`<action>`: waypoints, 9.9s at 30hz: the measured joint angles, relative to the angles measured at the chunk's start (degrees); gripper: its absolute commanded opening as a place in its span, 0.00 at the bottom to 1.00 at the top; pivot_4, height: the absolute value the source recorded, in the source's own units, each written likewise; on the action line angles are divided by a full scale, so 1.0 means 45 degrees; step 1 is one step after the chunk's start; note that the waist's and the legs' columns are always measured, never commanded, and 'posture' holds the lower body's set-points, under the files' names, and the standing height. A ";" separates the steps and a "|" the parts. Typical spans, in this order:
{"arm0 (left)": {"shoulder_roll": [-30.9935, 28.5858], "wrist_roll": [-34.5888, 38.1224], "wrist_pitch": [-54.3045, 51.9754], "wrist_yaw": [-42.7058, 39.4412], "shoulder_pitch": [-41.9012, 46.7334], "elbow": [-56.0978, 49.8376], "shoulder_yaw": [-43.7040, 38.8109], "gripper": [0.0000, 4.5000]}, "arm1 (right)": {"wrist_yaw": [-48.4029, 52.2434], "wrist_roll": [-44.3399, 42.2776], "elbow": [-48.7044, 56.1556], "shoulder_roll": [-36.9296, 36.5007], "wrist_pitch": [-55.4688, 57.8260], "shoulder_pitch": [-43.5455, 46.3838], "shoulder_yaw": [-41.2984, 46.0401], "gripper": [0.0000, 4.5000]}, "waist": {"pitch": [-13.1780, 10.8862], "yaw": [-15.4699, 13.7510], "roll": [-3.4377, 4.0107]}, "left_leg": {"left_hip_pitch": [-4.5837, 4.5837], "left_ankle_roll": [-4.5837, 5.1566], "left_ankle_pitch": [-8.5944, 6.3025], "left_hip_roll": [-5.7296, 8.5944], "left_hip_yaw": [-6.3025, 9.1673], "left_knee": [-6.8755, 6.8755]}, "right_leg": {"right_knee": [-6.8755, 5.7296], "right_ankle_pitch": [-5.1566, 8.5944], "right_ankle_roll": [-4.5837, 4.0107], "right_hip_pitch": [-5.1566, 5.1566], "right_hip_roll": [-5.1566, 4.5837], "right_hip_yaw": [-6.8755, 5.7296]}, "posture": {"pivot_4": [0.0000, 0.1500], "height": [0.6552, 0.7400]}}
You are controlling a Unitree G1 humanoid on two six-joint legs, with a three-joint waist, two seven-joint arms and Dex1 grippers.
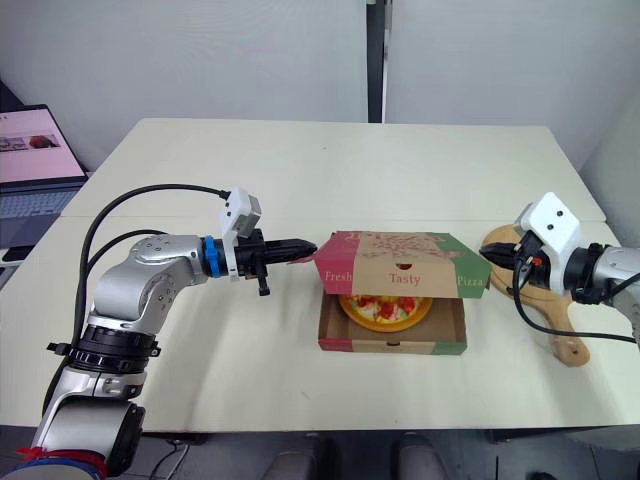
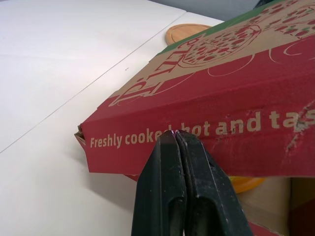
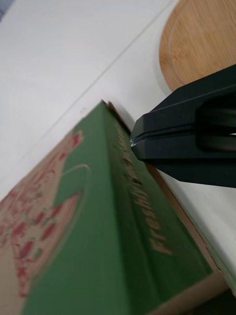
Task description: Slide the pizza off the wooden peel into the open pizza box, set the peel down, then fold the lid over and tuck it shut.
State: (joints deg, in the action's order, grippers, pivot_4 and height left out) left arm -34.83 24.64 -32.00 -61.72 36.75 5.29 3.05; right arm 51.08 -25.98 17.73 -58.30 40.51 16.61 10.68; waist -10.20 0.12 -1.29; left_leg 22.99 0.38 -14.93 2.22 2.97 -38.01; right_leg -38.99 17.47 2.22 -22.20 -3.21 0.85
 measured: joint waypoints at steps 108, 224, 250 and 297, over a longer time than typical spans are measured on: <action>0.2101 -0.0985 -0.0300 -0.0685 0.4325 0.5346 -0.0264 0.00 | 0.0888 0.3097 -0.3358 0.2736 -0.0994 0.8335 -0.3463 0.00 | 0.0003 0.0092 0.0001 | -0.0003 -0.0009 0.0005 0.0004 -0.0003 -0.0019 | -0.0023 -0.0003 0.0001 -0.0015 0.0004 0.0001 | 1.00 0.90; 0.1119 -0.3476 0.4134 -0.4712 0.3983 0.3840 0.3316 0.00 | 0.0349 -0.0931 0.5982 -0.0383 0.0685 -0.2722 0.0922 0.89 | 0.0000 0.0015 -0.0004 | -0.0006 0.0005 0.0002 0.0002 0.0011 -0.0029 | -0.0013 -0.0001 0.0004 0.0021 0.0014 -0.0011 | 1.00 0.90; 0.1144 -0.3487 0.4190 -0.5203 0.3100 0.1624 0.3522 0.00 | -0.1328 0.1931 0.5045 0.0570 -0.0062 -0.1167 -0.2960 0.96 | 0.0001 0.0020 -0.0003 | -0.0004 0.0004 0.0003 0.0004 0.0010 -0.0032 | -0.0017 -0.0001 0.0003 0.0015 0.0014 -0.0004 | 1.00 0.90; 0.1103 -0.4049 0.5036 -0.4615 0.2600 0.1945 0.3779 0.00 | -0.1092 0.1337 0.3715 0.2071 -0.0029 -0.3465 -0.1051 0.00 | 0.0011 0.0031 -0.0002 | -0.0032 0.0007 0.0003 0.0004 0.0016 -0.0035 | -0.0020 -0.0001 0.0004 0.0047 0.0019 -0.0013 | 1.00 0.90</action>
State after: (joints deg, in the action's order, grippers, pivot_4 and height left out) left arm -29.87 6.42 -9.34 -82.49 48.45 14.04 20.06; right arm 46.16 -19.96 34.45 -48.99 40.38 1.02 5.96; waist -10.14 0.26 -1.30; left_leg 22.84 0.41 -14.92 2.24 3.04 -38.16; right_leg -39.09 17.46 2.24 -21.98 -3.12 0.79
